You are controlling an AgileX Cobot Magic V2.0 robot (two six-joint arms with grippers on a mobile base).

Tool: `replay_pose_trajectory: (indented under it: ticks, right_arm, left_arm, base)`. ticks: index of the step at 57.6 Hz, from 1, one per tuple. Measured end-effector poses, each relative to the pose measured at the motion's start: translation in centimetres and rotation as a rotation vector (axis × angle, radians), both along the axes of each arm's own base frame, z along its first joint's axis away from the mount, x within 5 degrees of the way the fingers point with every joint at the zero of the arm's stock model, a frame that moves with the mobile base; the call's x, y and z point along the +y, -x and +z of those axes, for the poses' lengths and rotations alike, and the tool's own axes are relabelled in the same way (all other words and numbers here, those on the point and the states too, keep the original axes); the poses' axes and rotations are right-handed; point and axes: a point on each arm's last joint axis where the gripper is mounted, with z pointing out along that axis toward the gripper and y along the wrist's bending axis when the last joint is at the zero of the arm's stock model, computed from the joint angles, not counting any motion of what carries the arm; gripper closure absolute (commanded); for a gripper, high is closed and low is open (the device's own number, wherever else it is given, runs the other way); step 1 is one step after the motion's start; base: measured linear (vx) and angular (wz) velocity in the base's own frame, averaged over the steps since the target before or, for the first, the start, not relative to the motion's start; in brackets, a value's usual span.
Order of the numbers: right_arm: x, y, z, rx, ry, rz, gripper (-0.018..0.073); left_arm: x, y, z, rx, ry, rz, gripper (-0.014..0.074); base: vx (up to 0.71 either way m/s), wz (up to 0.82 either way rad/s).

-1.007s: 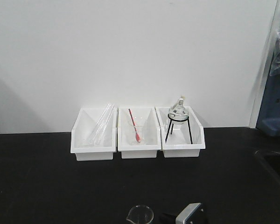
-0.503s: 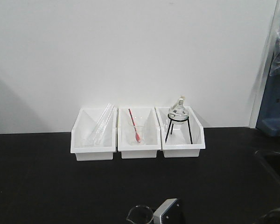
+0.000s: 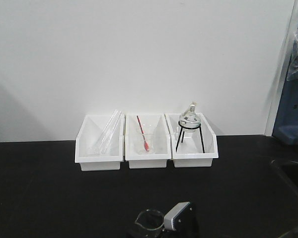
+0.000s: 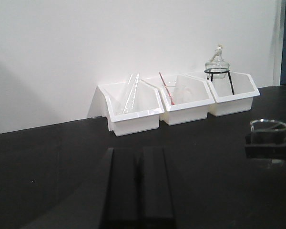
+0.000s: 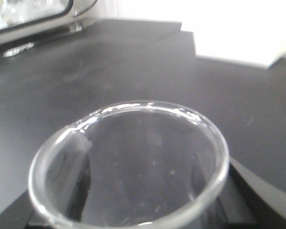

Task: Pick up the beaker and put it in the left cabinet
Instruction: 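Close the right gripper on the beaker and lift it off the bench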

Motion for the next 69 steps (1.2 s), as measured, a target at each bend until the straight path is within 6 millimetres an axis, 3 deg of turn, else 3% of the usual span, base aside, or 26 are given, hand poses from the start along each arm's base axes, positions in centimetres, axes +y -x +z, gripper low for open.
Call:
replay_pose_trajectory:
  ticks: [9,18,23,34,42,54,69]
  right_arm:
    - [-1.5,1.3,6.3,-0.016,0.082,-0.091,0.0565]
    - [-4.0,4.1,12.7,-0.032,0.189,-0.207,0.0565]
    - [-5.9,6.2,16.3,-0.009,0.221,-0.311,0.0565]
    - [-10.0,11.2,21.7,0.029,0.241,-0.512,0.0565]
    - [-12.5,14.9,24.1,0.037,0.232,-0.614,0.0565]
    - [-15.0,19.0,25.5,0.086,0.206,-0.709,0.0565]
    - [-16.4,21.6,26.4,0.061,0.169,-0.744,0.0565]
  left_arm:
    - [0.0,0.0,0.0,0.000,0.000,0.000,0.0596]
    - [0.0,0.0,0.0,0.000,0.000,0.000,0.0596]
    - [0.0,0.0,0.0,0.000,0.000,0.000,0.0596]
    - [0.0,0.0,0.0,0.000,0.000,0.000,0.0596]
    - [0.0,0.0,0.0,0.000,0.000,0.000,0.0596]
    - [0.0,0.0,0.0,0.000,0.000,0.000,0.0596]
    - [0.0,0.0,0.0,0.000,0.000,0.000,0.0596]
  base:
    - [0.00,0.00]
    - [0.00,0.00]
    - [0.00,0.00]
    - [0.00,0.00]
    - [0.00,0.00]
    - [0.00,0.00]
    - [0.00,0.00]
